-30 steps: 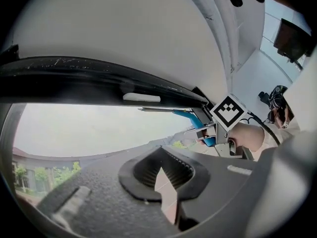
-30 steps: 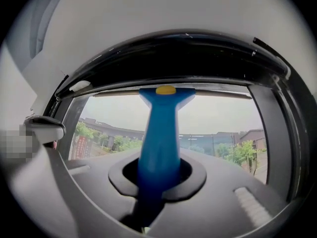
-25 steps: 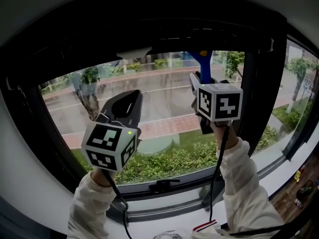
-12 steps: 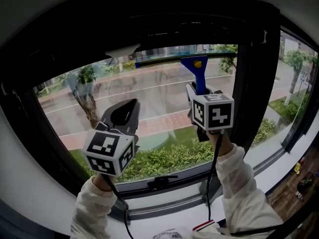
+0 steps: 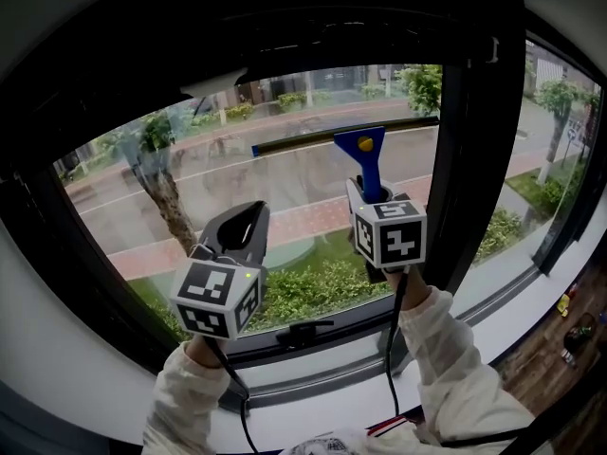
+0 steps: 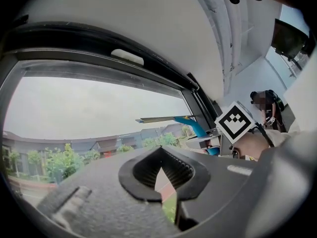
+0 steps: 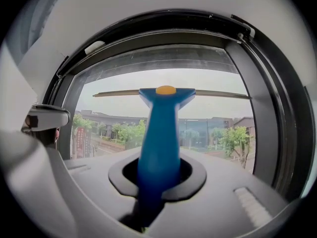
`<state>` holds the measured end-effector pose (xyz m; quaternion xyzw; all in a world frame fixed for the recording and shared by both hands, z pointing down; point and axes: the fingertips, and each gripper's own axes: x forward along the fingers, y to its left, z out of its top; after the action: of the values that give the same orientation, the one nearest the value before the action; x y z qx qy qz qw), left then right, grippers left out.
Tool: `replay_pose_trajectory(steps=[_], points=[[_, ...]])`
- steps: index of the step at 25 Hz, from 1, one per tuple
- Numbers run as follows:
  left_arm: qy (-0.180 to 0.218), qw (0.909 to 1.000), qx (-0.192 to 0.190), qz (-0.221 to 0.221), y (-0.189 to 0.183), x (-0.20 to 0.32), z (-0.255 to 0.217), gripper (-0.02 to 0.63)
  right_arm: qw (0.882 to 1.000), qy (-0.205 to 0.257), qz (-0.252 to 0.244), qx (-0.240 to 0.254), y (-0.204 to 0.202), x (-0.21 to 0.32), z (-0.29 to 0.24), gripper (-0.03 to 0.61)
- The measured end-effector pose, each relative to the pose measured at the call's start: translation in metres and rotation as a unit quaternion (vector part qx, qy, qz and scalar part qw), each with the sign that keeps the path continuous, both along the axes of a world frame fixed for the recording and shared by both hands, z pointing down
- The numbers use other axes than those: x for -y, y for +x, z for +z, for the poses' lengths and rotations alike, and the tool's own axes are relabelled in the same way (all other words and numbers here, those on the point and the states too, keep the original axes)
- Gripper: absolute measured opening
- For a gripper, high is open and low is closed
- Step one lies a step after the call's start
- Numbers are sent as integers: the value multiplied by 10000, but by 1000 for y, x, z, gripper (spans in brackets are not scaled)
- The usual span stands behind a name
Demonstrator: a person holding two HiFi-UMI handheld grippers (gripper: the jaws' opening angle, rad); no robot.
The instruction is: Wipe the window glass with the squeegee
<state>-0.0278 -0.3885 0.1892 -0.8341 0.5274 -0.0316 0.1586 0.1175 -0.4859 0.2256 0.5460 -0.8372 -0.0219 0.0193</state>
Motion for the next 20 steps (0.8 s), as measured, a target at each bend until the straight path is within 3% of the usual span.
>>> replay_pose_trajectory(steps=[7, 16, 20], points=[[-397, 9991, -164, -68, -7, 10, 40, 0, 9996, -246, 124, -72, 2, 1, 48, 63], [-551, 9981, -272, -82, -6, 7, 90, 0, 9987, -494, 105, -83, 0, -5, 95, 63], [-867, 9955, -370, -14, 2, 5, 128, 0, 9977, -655, 108, -114, 0, -8, 117, 61]])
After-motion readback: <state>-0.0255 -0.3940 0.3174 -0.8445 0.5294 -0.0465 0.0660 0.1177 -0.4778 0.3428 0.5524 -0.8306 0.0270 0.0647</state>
